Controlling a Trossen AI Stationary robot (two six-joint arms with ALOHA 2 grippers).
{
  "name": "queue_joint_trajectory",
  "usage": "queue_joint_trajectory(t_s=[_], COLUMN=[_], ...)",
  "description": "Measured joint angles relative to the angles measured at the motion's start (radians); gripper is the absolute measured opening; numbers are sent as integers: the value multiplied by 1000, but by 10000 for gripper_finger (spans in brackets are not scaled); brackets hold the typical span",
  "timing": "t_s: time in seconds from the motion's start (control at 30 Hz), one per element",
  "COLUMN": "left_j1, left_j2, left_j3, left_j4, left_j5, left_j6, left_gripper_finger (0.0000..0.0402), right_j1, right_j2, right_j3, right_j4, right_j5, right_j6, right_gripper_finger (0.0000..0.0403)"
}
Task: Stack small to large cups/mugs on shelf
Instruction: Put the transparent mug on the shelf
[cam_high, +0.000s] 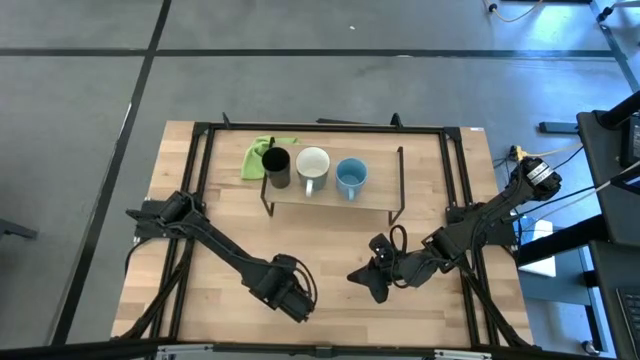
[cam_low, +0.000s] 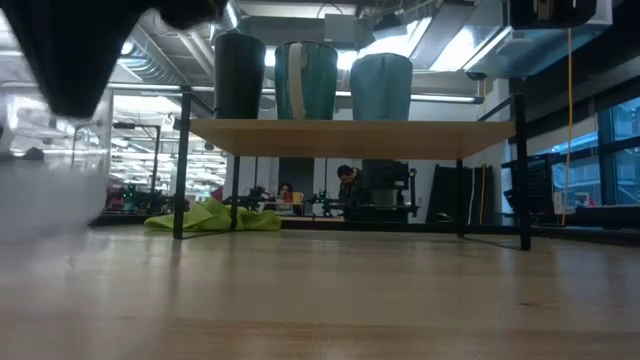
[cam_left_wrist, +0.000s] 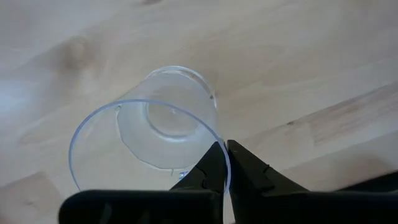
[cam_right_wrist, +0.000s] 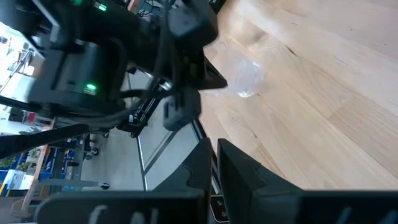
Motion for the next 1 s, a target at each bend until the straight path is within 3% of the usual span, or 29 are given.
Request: queue_joint_trajectory(t_s=[0.2,0.57,1.0], left_j1=[3,3,5], left_j2=[3,3,1], left_j3=[-38,-39,5], left_j4=[84,86,77], left_j5=[19,38,-3], left_j6=[-2,1,20], left_gripper_finger=[7,10,81], right_j1=[0,-10,-28], right_j2=[0,0,0], right_j3=[0,0,0], right_j4=[-4,-6,-9], right_j5=[0,1,-25], right_j6=[0,0,-41], right_gripper_finger=[29,29,29])
